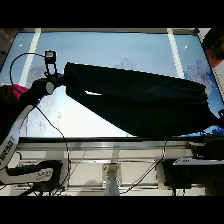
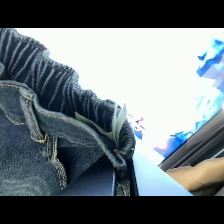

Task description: Fold the clothes and pants, and hang the long-sleeved shirts on hangers.

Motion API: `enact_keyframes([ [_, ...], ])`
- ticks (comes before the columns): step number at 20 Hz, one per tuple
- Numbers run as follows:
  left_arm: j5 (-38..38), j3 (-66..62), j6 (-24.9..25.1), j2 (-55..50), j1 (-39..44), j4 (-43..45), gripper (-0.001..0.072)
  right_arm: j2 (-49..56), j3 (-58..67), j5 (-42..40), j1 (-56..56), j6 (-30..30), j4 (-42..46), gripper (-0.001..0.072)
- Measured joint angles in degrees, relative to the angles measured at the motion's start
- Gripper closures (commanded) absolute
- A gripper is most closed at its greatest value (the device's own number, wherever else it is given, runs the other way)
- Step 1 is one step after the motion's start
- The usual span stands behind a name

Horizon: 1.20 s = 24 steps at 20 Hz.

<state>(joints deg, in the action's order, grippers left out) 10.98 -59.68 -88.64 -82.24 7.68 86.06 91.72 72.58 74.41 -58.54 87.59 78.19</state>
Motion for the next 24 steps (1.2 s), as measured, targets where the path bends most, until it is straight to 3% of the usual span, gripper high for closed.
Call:
enact_keyframes([
  [3,-3.69,-0.09,-1.01,-1.44,1.14,-2.43,0.0365,0.00,0.02,0.33,0.92,-1.09,-0.15,0.0665],
  [5,-1.81,-0.15,-1.25,-1.07,1.40,-3.37,0.0687,0.00,0.02,0.83,1.46,-2.03,-0.33,0.0665],
  [9,9.33,-0.13,-0.96,2.21,-0.83,-2.89,0.0696,0.00,0.02,2.51,1.99,-4.04,-0.48,0.0665],
  [13,22.67,2.01,1.01,5.92,-8.85,-3.78,0.0697,0.24,0.02,4.00,2.10,-6.71,-1.57,0.0666],
  [15,28.59,3.93,9.46,6.73,-14.36,-10.69,0.0696,0.74,0.02,5.07,2.10,-8.83,-4.13,0.0666],
  [17,36.33,5.25,24.57,6.32,-20.52,-25.31,0.0693,1.55,0.02,6.69,2.10,-10.93,-8.59,0.0666],
  [18,39.80,5.64,31.45,5.60,-23.17,-32.81,0.0678,2.03,0.02,7.67,2.12,-11.87,-11.08,0.0665],
  [19,42.32,5.90,37.66,4.66,-25.73,-40.94,0.0543,2.38,0.02,8.57,2.12,-12.68,-13.33,0.0665],
  [20,43.91,6.12,42.32,3.52,-27.76,-48.39,0.0281,2.67,0.02,9.51,2.12,-13.35,-15.45,0.0665],
  [21,45.13,6.25,45.55,2.34,-29.16,-53.99,0.0205,2.89,0.02,10.12,2.12,-13.84,-16.94,0.0665],
  [24,46.88,6.51,51.52,-1.22,-30.62,-64.74,0.0205,3.23,0.02,11.45,2.12,-14.73,-19.82,0.0665],
])
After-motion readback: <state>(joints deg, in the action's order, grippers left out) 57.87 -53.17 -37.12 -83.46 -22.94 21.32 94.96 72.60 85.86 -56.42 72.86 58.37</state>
